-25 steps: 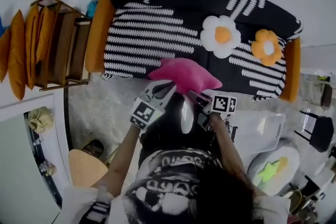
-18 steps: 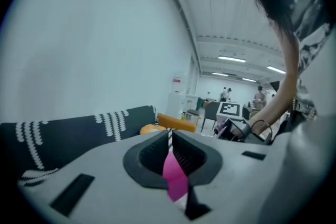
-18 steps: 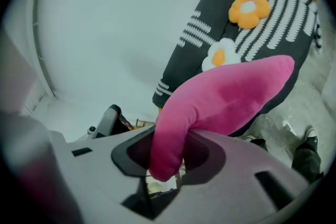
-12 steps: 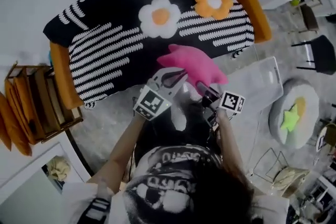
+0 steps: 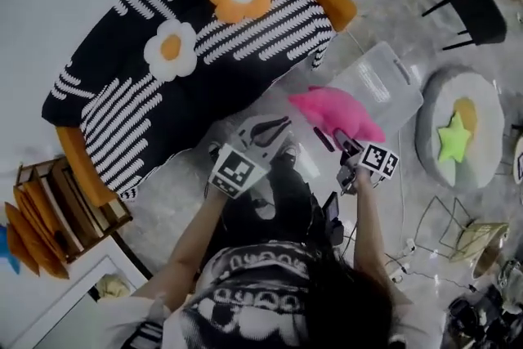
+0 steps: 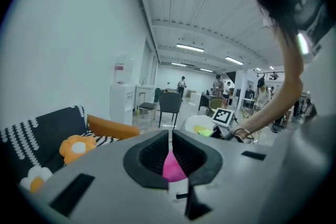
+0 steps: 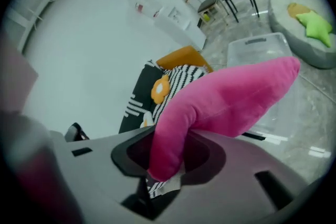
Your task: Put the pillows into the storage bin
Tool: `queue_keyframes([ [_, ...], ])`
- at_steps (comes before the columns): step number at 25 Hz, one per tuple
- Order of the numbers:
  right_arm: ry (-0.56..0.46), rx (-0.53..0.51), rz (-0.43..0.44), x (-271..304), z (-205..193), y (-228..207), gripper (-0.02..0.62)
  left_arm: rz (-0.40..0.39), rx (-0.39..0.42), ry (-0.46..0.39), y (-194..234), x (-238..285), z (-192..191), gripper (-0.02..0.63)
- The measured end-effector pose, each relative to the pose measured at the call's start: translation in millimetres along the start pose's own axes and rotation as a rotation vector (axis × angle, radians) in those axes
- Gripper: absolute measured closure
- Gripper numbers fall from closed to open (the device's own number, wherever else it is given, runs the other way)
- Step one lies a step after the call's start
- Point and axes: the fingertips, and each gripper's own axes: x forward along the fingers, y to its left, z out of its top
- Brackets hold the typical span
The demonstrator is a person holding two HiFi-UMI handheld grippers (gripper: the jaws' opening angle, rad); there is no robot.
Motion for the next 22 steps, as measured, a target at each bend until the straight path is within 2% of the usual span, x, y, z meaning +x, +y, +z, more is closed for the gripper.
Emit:
queue_keyframes([
  [5,-0.084,0.049,-0.145,-29.6,44.4,-109.2,0.454,-0.094,0.058,0.048,-45.9,44.5,7.1,0.586],
  [6,-0.093,0.072,-0.175,-32.5,48.6,-130.1,0.424,-0.098,0.065,0.06,-49.8,49.6,6.2,0.586],
  [8,-0.089,0.114,-0.214,-33.6,49.2,-160.0,0.292,-0.094,0.077,0.085,-52.1,55.8,4.0,0.584],
  [9,-0.085,0.12,-0.218,-34.2,47.3,-166.0,0.308,-0.09,0.08,0.097,-52.5,57.1,2.6,0.585],
  [11,-0.091,0.097,-0.198,-37.3,45.1,-162.0,0.31,-0.08,0.078,0.116,-53.0,57.2,-0.3,0.584],
  [16,-0.062,-0.054,-0.121,-21.3,39.0,-120.1,0.31,-0.025,0.056,0.133,-37.7,47.0,-9.1,0.584],
  [22,-0.013,-0.221,0.016,35.9,50.7,-23.1,0.324,0.079,0.033,0.112,0.4,20.6,-5.2,0.584],
])
